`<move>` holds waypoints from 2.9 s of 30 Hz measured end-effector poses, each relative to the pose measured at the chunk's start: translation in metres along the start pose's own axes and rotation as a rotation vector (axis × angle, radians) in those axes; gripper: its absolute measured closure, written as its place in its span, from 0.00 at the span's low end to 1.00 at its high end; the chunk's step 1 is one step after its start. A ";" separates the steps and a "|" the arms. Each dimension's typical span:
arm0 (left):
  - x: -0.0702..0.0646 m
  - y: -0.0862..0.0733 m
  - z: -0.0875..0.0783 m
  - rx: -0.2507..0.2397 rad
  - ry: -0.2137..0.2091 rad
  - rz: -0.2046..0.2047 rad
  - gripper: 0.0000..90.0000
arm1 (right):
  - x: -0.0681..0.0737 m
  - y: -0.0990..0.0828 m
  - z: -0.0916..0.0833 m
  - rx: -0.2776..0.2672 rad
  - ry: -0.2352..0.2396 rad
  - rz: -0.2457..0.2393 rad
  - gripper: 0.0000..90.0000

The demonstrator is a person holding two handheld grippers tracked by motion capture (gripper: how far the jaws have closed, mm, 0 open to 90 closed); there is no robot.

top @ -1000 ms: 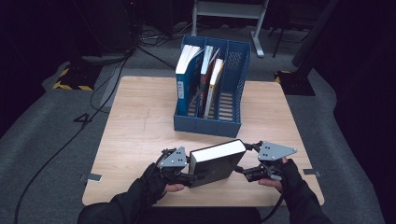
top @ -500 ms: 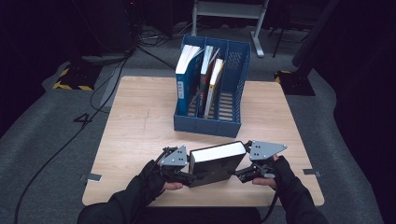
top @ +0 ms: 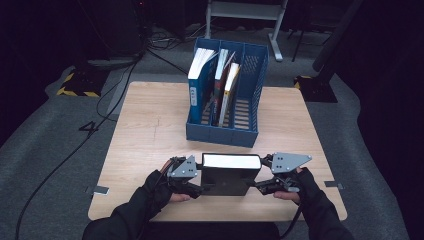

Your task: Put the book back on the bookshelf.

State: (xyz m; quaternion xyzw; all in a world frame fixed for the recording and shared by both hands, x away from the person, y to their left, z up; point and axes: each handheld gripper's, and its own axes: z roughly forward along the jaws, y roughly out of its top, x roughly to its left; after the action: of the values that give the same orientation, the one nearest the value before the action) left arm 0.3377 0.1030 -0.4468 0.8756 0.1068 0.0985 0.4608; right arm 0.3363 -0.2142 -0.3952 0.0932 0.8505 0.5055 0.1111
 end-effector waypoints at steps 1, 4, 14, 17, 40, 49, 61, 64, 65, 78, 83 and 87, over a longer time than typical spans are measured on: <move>0.000 -0.001 0.001 0.008 0.010 0.005 0.38 | 0.001 0.001 -0.001 0.003 0.003 -0.003 0.47; 0.000 -0.003 0.002 0.019 0.015 0.000 0.37 | 0.003 0.004 -0.002 0.012 0.013 -0.010 0.49; 0.005 -0.009 0.007 0.049 0.077 -0.007 0.33 | 0.011 0.024 -0.002 0.067 0.040 -0.022 0.52; 0.004 -0.009 0.010 0.064 0.093 0.003 0.31 | 0.012 0.029 0.000 0.079 0.032 -0.012 0.52; 0.003 -0.028 -0.006 0.134 0.151 -0.057 0.28 | 0.011 0.047 0.021 0.163 0.037 0.091 0.48; 0.022 -0.068 -0.032 0.187 0.128 -0.218 0.26 | 0.016 0.056 0.021 0.180 -0.030 0.108 0.57; 0.038 -0.087 -0.029 0.260 0.186 -0.272 0.23 | 0.007 0.072 0.005 0.195 -0.121 0.120 0.59; 0.039 -0.087 -0.028 0.256 0.189 -0.278 0.21 | 0.004 0.071 -0.004 0.201 -0.140 0.127 0.59; 0.040 -0.088 -0.027 0.251 0.191 -0.281 0.21 | 0.004 0.070 -0.007 0.205 -0.147 0.130 0.59; 0.040 -0.090 -0.026 0.228 0.210 -0.293 0.17 | -0.005 0.076 -0.047 0.204 -0.259 0.166 0.59; 0.041 -0.090 -0.026 0.228 0.211 -0.290 0.17 | -0.013 0.080 -0.061 0.196 -0.306 0.188 0.59; 0.041 -0.090 -0.025 0.228 0.207 -0.291 0.16 | -0.016 0.086 -0.069 0.192 -0.324 0.194 0.59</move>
State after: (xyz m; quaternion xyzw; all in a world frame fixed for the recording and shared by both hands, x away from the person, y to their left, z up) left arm 0.3615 0.1836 -0.5042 0.8827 0.2892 0.1077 0.3545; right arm 0.3358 -0.2354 -0.2857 0.2649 0.8528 0.4089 0.1878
